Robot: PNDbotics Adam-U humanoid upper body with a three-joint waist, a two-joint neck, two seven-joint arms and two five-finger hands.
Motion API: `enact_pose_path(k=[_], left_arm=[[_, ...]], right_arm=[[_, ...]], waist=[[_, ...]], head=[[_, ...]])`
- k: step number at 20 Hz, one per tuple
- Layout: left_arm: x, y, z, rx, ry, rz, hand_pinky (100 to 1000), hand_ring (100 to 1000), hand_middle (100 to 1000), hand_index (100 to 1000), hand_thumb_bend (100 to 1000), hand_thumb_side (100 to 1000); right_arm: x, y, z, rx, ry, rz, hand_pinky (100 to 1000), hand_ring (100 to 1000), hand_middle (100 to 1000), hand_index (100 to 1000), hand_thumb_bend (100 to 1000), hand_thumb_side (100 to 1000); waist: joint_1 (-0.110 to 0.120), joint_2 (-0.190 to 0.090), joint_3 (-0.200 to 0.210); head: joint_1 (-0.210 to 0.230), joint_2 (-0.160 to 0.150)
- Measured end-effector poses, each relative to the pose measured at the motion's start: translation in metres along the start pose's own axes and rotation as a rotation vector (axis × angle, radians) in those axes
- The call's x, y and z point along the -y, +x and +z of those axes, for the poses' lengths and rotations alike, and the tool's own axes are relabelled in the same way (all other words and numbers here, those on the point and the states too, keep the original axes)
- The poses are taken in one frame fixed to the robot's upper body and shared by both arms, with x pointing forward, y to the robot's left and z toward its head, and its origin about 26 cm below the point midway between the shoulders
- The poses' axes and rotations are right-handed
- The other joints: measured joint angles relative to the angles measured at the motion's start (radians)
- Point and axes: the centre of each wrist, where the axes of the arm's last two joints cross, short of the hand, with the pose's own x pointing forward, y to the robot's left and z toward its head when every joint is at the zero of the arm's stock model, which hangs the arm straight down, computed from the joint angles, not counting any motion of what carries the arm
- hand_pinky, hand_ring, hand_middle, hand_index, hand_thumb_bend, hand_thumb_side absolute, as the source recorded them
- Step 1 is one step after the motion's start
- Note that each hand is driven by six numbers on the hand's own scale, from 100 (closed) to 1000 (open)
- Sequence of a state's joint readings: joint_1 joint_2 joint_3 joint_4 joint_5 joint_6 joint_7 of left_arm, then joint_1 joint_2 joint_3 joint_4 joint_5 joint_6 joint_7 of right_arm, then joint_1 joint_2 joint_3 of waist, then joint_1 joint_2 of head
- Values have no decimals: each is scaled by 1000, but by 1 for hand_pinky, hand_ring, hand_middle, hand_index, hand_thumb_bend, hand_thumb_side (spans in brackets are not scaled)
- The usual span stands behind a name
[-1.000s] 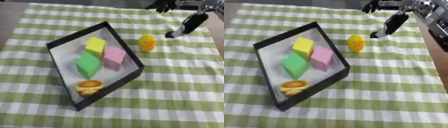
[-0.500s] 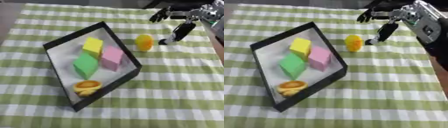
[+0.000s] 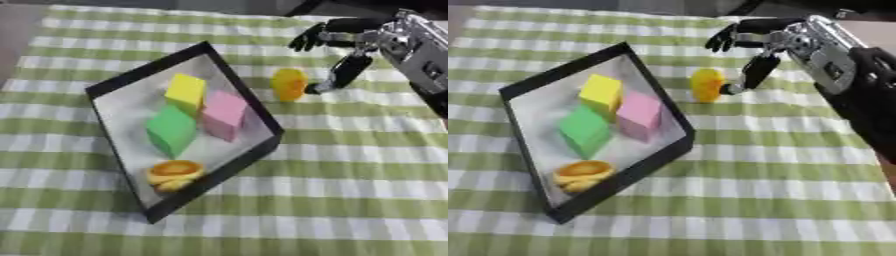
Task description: Pick up objects on the table and place them in the box.
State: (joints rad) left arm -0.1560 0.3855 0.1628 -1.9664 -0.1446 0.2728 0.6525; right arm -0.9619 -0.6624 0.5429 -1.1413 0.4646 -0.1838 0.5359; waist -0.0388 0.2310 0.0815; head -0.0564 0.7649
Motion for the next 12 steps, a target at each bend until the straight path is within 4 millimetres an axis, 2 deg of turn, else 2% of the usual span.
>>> enact_pose_path(k=[6,12], left_arm=[[1,0,1,-6,0,11,769,594,726,845,370,526],[2,1,1,-9,-1,17,770,593,726,846,369,528]], right_arm=[[-10,-2,-8,-15,21,-2,859,841,811,914,451,287],[-20,-6,-14,-38,38,5,850,818,771,862,444,254]], waist=[[3,9,2],[6,18,3]], head=[[10,0],[10,0]])
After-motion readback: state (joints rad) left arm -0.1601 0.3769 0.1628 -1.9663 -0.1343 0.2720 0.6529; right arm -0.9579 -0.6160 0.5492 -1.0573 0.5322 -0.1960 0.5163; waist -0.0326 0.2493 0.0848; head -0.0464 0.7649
